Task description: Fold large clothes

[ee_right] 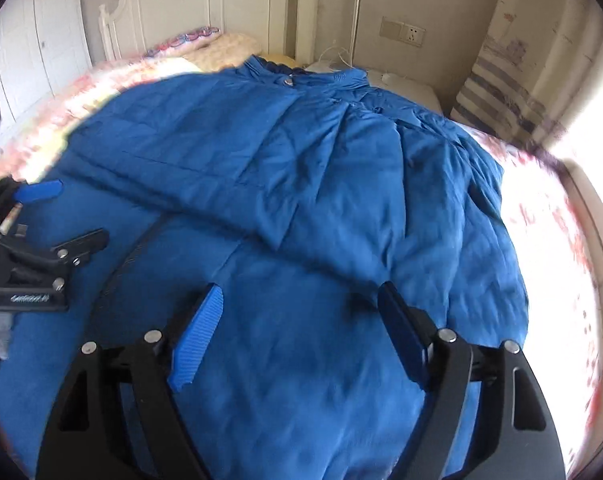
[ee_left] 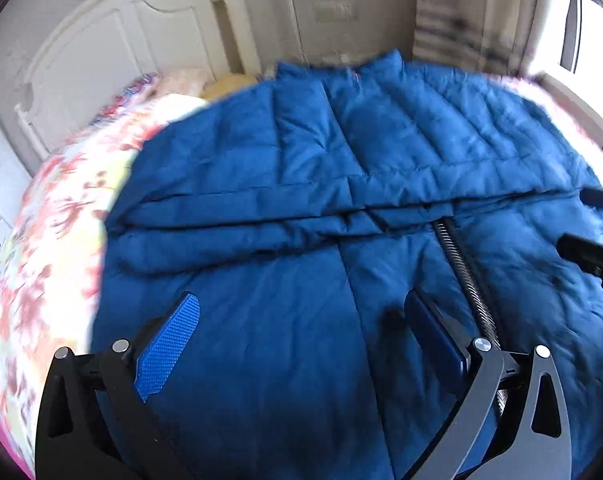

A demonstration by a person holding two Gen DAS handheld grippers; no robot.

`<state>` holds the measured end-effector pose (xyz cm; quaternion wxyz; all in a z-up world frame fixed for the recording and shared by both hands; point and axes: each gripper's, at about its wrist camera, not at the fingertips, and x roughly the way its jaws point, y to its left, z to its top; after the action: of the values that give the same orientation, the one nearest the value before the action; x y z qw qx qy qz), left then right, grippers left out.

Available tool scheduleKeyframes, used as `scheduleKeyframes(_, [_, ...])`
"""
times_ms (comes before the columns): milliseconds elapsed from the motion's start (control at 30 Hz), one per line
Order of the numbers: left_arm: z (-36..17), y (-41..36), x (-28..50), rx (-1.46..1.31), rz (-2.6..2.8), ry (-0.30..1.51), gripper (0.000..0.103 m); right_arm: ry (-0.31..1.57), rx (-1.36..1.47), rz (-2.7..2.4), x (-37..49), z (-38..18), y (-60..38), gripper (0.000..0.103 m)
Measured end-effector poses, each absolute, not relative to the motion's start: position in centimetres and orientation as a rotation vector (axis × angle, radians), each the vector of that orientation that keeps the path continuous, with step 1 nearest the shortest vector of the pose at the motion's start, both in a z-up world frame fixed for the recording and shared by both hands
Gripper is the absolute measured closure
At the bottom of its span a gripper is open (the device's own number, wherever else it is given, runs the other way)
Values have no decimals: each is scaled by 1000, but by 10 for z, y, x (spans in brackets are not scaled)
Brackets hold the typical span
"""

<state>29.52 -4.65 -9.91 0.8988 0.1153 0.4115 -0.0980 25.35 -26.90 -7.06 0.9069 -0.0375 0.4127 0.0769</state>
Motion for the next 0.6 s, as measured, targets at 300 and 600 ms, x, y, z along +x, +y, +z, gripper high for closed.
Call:
scheduleKeyframes(300, [-125, -20, 262, 205, -191, 908, 4, 914, -145, 184, 208, -95, -257, 22])
scheduleKeyframes(600, [-130, -1, 218, 262, -152, 896, 4, 897, -198, 292, 160, -100, -234, 19])
